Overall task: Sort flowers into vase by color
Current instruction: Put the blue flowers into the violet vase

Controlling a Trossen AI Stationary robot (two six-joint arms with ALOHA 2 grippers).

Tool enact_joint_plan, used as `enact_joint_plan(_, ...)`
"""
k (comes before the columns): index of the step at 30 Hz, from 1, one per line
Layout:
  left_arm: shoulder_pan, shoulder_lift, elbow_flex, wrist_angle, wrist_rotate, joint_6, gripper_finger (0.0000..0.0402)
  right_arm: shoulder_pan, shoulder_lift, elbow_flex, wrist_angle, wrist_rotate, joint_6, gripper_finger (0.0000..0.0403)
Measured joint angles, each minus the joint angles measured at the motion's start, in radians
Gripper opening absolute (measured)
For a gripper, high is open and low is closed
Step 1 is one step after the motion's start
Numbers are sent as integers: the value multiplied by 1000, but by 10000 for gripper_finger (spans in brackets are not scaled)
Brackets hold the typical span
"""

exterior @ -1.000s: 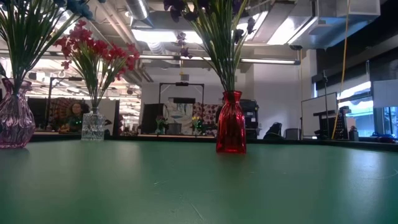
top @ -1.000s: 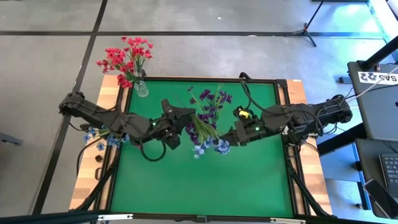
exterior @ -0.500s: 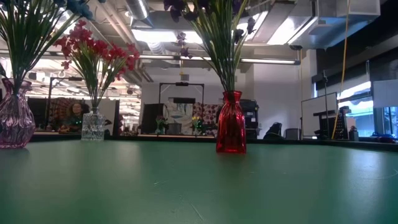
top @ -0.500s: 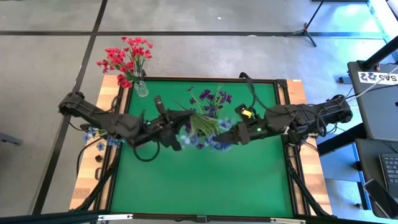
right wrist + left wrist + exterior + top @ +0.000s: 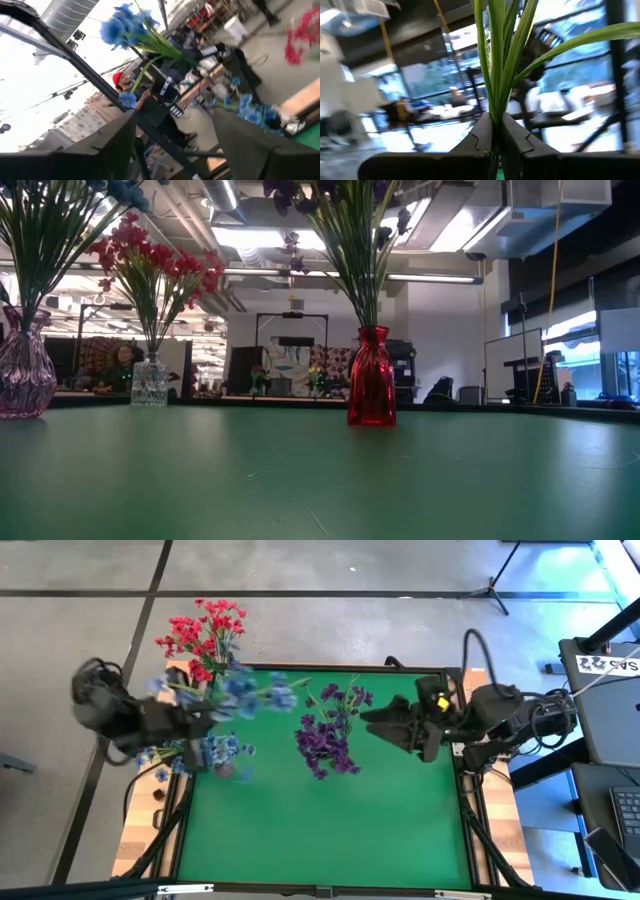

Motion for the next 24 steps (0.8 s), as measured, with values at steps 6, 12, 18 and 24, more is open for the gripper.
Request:
enact_joint_plan(6,-134,-100,0,-158,96,-206,9,0,-33,0,9,-8,-204,273)
enact_joint_plan(12,-214,-127,0,-198,221,-287,9,0,-51,0,-53,34,-291,273)
enact_joint_plan(18,-241,-127,-30,-199,318,-334,9,2,-50,-20,-75,29,-309,273)
enact_joint_plan(24,-240,-132,-177,-23,417,-386,10,2,-48,-60,-76,-54,-312,273)
